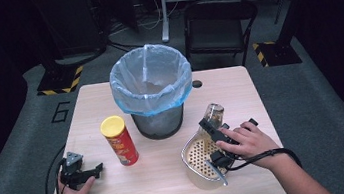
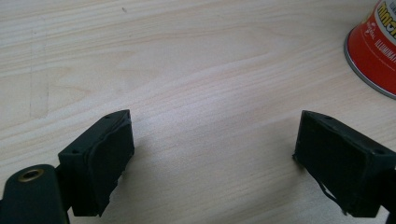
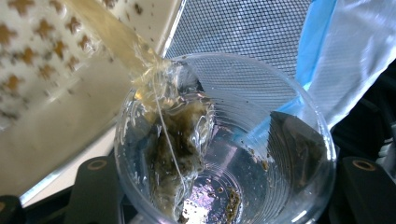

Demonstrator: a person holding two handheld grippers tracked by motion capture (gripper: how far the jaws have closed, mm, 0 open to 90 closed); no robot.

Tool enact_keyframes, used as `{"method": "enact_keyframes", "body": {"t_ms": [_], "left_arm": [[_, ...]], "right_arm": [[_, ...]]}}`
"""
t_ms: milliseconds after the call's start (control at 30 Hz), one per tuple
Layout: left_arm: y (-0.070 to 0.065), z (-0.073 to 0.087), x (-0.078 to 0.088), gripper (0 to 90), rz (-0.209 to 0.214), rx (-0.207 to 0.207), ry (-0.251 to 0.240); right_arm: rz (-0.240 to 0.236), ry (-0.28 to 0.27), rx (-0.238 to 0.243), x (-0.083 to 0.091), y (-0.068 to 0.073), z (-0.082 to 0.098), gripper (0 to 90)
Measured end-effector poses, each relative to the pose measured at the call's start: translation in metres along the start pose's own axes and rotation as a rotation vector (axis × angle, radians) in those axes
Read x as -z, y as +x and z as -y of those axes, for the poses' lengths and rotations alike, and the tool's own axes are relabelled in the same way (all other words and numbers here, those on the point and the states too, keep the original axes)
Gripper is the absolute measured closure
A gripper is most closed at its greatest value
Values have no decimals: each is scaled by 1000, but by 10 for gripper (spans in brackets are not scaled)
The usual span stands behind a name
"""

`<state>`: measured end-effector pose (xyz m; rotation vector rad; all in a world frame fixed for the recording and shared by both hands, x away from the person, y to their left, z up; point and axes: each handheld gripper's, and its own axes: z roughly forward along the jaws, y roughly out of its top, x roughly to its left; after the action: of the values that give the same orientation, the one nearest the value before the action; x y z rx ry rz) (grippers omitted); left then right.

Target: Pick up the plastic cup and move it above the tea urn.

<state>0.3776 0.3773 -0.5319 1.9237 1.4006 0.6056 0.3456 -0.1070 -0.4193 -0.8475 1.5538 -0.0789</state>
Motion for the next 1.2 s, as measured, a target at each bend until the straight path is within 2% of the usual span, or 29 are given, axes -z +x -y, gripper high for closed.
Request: {"method": "enact_keyframes", "body": {"t_ms": [67, 167, 233, 333, 500, 600, 667, 700, 867, 1200], "left_arm": [[0, 0, 0, 114, 1, 0, -1], [0, 0, 0, 114, 1, 0, -1], [0, 0, 0, 114, 2, -1, 3], [0, 0, 0, 114, 2, -1, 3], [0, 0, 0, 114, 3, -1, 3], [0, 0, 0, 114, 3, -1, 2], [0, 0, 0, 114, 1, 0, -1], [0, 0, 1, 114, 3, -2, 6], [0, 0, 1, 114, 2, -2, 6], [0, 0, 1, 114, 2, -2, 6]], "right_arm": [[-11, 21, 18, 1, 1, -2, 350], [11, 42, 83, 4, 0, -4, 348], [24, 37, 36, 5, 3, -6, 347], [21, 33, 29, 6, 1, -5, 347], [16, 39, 64, 6, -2, -5, 345], [22, 33, 30, 5, -2, -5, 345], [17, 26, 28, 5, -2, -5, 345], [-2, 34, 95, 6, -7, -4, 345], [-3, 20, 81, 9, -8, -5, 345], [0, 11, 85, 10, -8, -7, 344]]}}
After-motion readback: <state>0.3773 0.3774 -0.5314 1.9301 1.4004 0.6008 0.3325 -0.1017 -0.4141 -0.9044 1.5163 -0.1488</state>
